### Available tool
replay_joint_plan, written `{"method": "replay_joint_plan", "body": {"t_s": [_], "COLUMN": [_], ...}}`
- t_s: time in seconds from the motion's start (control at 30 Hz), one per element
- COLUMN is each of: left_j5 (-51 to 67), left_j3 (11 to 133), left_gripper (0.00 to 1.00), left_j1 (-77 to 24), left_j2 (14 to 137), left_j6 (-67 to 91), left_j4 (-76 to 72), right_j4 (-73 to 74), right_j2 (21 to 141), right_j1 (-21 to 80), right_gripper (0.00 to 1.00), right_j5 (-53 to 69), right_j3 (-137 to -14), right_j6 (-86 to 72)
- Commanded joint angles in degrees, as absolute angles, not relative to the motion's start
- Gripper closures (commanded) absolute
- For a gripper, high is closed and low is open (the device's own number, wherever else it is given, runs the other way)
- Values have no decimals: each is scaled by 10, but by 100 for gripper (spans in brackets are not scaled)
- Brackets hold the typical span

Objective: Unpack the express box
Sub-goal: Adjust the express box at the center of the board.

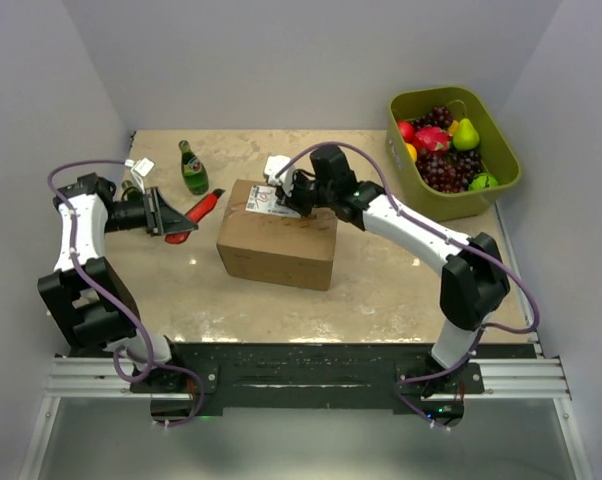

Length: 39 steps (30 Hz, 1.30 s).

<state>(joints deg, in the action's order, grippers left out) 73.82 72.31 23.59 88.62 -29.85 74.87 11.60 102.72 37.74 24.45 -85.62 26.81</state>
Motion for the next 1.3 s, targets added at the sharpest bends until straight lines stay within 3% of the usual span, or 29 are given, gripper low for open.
{"method": "replay_joint_plan", "body": {"t_s": [0.0, 0.03, 0.1, 0.13, 0.23, 0.27, 0.33, 0.47, 0.6, 0.77, 0.93, 1.17, 1.27], "left_j5": [784, 786, 772, 755, 705, 682, 663, 636, 629, 626, 650, 664, 671], "left_j3": [775, 769, 727, 706, 638, 640, 660, 679, 635, 623, 610, 572, 581], "left_gripper": [100, 100, 100, 100, 100, 100, 100, 100, 100, 100, 100, 100, 100], "left_j1": [243, 244, 245, 244, 244, 243, 243, 243, 243, 243, 241, 199, 153], "left_j2": [898, 897, 873, 857, 789, 790, 801, 813, 790, 766, 768, 769, 778], "left_j6": [-331, -310, -161, -89, 134, 159, 203, 232, 316, 324, 322, 290, 259], "left_j4": [735, 683, 571, 409, 150, 128, 98, 76, -18, -33, -15, 60, 111], "right_j4": [265, 258, 260, 262, 264, 264, 282, 362, 346, 199, 205, 234, 265], "right_j2": [989, 977, 953, 948, 922, 916, 909, 918, 911, 903, 843, 801, 775], "right_j1": [415, 416, 416, 415, 418, 423, 445, 491, 540, 570, 558, 500, 492], "right_gripper": [91, 83, 78, 69, 49, 25, 2, 1, 1, 3, 12, 18, 15], "right_j5": [173, 166, 150, 144, 200, 226, 283, 305, 288, 41, -18, -26, 37], "right_j3": [-783, -783, -806, -820, -879, -877, -863, -832, -789, -703, -595, -565, -597], "right_j6": [348, 334, 319, 318, 350, 390, 433, 498, 491, 424, 558, 588, 609]}}
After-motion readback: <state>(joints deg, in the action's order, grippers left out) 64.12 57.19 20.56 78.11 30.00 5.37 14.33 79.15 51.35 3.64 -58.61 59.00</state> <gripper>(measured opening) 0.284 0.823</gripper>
